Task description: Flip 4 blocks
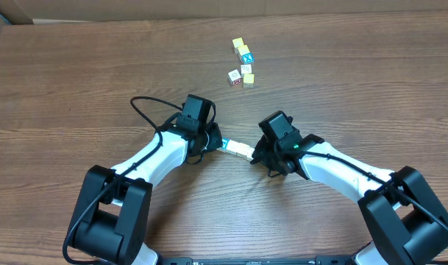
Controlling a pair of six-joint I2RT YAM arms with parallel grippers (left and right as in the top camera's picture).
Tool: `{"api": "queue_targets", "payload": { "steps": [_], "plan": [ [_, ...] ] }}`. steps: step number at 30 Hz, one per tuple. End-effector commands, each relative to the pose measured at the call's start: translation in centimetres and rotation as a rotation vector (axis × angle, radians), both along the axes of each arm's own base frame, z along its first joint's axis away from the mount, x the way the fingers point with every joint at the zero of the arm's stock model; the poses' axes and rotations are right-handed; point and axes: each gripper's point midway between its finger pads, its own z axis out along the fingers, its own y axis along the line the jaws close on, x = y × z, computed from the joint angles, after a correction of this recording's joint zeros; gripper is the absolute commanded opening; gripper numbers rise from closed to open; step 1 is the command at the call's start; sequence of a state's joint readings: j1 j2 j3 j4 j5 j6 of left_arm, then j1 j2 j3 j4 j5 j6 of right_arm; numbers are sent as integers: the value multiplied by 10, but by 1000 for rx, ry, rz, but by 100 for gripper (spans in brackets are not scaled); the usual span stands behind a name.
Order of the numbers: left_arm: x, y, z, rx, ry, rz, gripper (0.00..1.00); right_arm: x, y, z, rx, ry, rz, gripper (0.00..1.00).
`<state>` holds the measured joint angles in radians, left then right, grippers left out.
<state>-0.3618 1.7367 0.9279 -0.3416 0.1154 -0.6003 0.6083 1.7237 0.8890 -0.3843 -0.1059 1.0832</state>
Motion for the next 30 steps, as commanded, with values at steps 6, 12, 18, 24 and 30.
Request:
{"api": "queue_targets", "payload": {
  "steps": [6,12,18,24,30],
  "plan": [
    [-2,-24,3,-74,-13,-85,4,-23,35,6,154,126,-70,4],
    [1,-25,4,-75,-31,-85,4,-32,44,6,175,179,-145,4],
    [1,-25,-6,-70,-14,-85,4,-35,47,5,166,183,-199,4],
    [5,-29,-11,-84,-10,-91,4,-38,49,5,167,188,-195,4],
    [10,-32,-7,-90,-34,-95,4,-46,55,4,173,220,-254,4]
  ]
}}
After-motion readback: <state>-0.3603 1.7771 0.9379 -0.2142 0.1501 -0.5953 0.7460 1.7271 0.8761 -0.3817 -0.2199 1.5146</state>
